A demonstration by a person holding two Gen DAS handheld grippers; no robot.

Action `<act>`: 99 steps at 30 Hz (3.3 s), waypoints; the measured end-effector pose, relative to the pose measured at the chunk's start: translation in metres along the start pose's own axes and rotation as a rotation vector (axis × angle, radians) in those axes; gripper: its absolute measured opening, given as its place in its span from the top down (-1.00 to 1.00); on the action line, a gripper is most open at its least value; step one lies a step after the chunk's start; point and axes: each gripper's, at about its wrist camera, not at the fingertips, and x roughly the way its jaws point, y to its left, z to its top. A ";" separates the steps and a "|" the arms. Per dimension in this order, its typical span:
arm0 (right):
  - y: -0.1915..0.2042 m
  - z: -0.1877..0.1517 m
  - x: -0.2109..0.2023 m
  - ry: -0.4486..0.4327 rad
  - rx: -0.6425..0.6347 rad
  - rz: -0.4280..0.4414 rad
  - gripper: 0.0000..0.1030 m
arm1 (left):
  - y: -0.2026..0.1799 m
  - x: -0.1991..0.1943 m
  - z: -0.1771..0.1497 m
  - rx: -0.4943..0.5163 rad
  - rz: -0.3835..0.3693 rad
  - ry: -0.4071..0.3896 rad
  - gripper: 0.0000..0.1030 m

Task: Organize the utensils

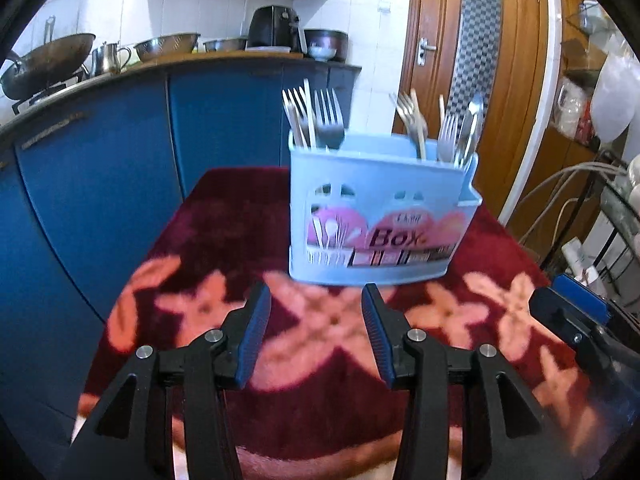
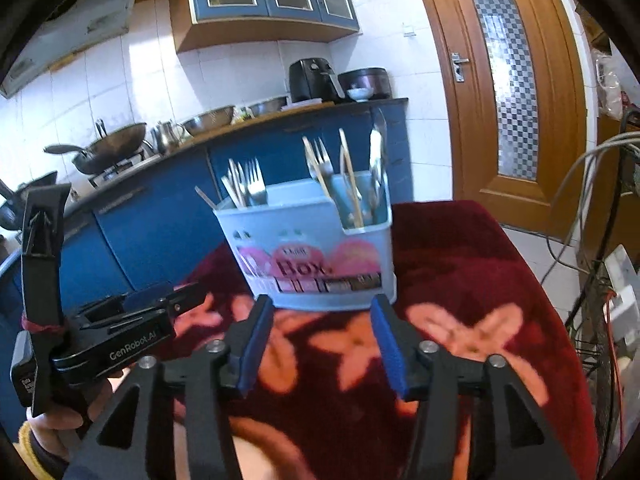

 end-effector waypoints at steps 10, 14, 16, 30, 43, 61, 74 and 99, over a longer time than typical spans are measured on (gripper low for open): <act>-0.016 -0.022 0.016 0.013 0.006 -0.066 -0.27 | -0.009 0.022 -0.011 0.035 0.026 0.019 0.06; -0.020 -0.027 0.021 0.020 0.024 -0.071 -0.29 | -0.011 0.024 -0.012 0.046 0.030 0.019 0.06; -0.022 -0.029 0.023 0.022 0.025 -0.076 -0.29 | -0.011 0.024 -0.013 0.049 0.033 0.017 0.06; -0.026 -0.032 0.026 0.019 0.042 -0.086 -0.29 | -0.013 0.026 -0.016 0.069 0.039 0.002 0.05; -0.026 -0.032 0.026 0.019 0.042 -0.086 -0.30 | -0.014 0.023 -0.016 0.076 0.044 -0.011 0.05; -0.026 -0.032 0.027 0.020 0.044 -0.086 -0.30 | -0.014 0.023 -0.015 0.074 0.044 -0.013 0.05; -0.026 -0.032 0.027 0.021 0.045 -0.085 -0.30 | -0.014 0.023 -0.015 0.075 0.044 -0.013 0.05; -0.025 -0.032 0.026 0.022 0.046 -0.086 -0.30 | -0.014 0.022 -0.015 0.072 0.045 -0.014 0.05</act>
